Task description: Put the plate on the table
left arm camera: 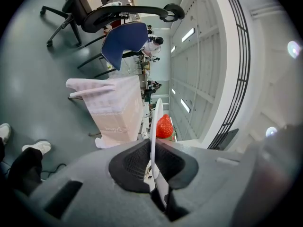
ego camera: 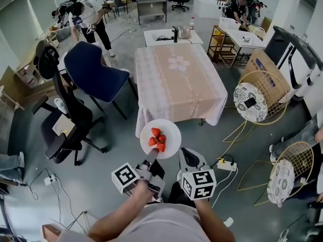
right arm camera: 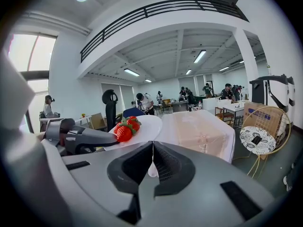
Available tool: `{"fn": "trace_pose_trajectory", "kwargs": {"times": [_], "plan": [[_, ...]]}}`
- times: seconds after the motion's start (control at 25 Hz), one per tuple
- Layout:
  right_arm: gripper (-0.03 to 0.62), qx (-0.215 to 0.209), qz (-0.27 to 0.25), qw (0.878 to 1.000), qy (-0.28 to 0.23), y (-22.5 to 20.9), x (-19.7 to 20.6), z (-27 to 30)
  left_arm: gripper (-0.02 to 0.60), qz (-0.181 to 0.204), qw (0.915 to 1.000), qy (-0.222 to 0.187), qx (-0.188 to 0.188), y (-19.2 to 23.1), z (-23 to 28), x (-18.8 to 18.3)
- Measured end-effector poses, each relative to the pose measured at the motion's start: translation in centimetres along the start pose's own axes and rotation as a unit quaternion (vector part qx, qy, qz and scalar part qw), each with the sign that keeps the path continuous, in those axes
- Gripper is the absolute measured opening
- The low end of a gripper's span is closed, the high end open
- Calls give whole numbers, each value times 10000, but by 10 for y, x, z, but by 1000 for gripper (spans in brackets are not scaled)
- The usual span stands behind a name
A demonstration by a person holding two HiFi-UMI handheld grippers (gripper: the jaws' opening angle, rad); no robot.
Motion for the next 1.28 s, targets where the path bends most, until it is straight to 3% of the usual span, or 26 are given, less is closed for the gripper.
{"fn": "trace_pose_trajectory", "kwargs": {"times": [0.88, 1.28], "plan": [[5, -769, 12, 9970, 44, -122, -60, 134, 23, 306, 9970, -629, -346, 23, 167, 3], [5, -845, 96, 9962, 206, -132, -63, 176, 23, 280, 9962, -650, -510, 42, 196, -16]]}}
Point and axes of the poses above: the fingertips, and each gripper's own axes: z forward along the fingers, y to its left, x out of its underside, the point moved 6 cm from there along -z, backward along the fingers, and after that the axes turned 13 degrees about x, right-handed, at the moved point
